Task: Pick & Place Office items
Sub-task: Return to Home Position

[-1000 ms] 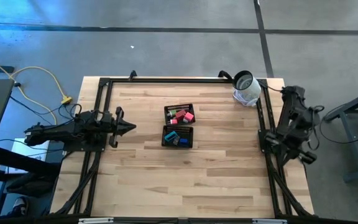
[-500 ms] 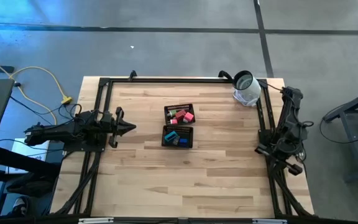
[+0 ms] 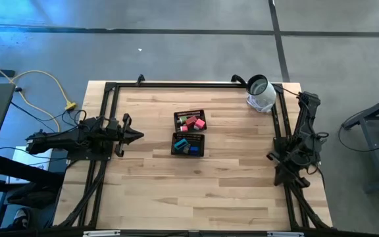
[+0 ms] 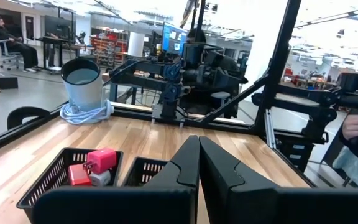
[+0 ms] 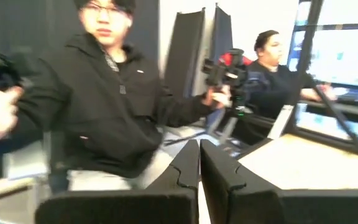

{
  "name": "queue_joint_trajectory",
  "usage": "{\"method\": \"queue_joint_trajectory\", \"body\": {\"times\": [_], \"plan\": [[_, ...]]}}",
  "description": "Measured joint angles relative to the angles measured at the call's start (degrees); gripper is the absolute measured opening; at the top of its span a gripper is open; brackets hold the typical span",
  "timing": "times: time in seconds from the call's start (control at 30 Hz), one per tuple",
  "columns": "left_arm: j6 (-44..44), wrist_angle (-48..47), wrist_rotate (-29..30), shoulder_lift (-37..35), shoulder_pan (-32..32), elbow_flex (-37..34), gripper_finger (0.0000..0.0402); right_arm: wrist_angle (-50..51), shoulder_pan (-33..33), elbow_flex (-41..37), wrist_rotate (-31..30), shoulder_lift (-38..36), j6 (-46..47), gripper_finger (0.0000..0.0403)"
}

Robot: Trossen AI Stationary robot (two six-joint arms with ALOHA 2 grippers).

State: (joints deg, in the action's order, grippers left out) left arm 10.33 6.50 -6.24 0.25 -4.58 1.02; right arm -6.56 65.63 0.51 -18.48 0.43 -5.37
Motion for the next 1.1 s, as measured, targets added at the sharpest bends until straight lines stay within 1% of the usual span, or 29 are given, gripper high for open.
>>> {"method": "queue_joint_trajectory", "body": {"times": [0.13, 0.3, 0.37, 0.5, 0.73, 0.87, 0.93, 1.0, 1.1], "plan": [[0.0, 0.0, 0.0, 0.0, 0.0, 0.0, 0.0001, 0.0, 0.0, 0.0, -3.6, 0.0, -1.9, 0.0002], [0.0, 0.0, 0.0, 0.0, 0.0, 0.0, 0.0001, 0.3, -0.3, 0.0, -13.5, 0.0, -2.1, 0.0002], [0.0, 0.0, 0.0, 0.0, 0.0, 0.0, 0.0001, 0.6, -1.2, 0.0, -16.6, 0.0, -2.1, 0.0002], [0.0, 0.0, 0.0, 0.0, 0.0, 0.0, 0.0001, 0.8, -4.6, -0.1, -19.5, 0.0, -2.1, 0.0002], [0.0, 0.0, 0.1, 0.0, 0.0, 0.0, 0.0001, 1.4, -14.1, -0.1, -19.3, 0.0, -1.5, 0.0002], [0.0, 0.0, 0.1, 0.0, 0.0, 0.0, 0.0001, 2.0, -21.0, -0.1, -22.7, 0.0, 0.0, 0.0002], [0.0, 0.0, 0.1, 0.0, 0.0, 0.0, 0.0001, 2.0, -24.8, -0.1, -22.9, 0.0, -0.1, 0.0002], [0.0, 0.0, 0.1, 0.0, 0.0, 0.0, 0.0001, 2.2, -28.4, -0.1, -20.9, 0.0, -0.3, 0.0002], [0.0, 0.0, 0.1, 0.0, 0.0, 0.0, 0.0001, 2.4, -34.0, -0.2, -14.5, 0.0, -0.4, 0.0002]]}}
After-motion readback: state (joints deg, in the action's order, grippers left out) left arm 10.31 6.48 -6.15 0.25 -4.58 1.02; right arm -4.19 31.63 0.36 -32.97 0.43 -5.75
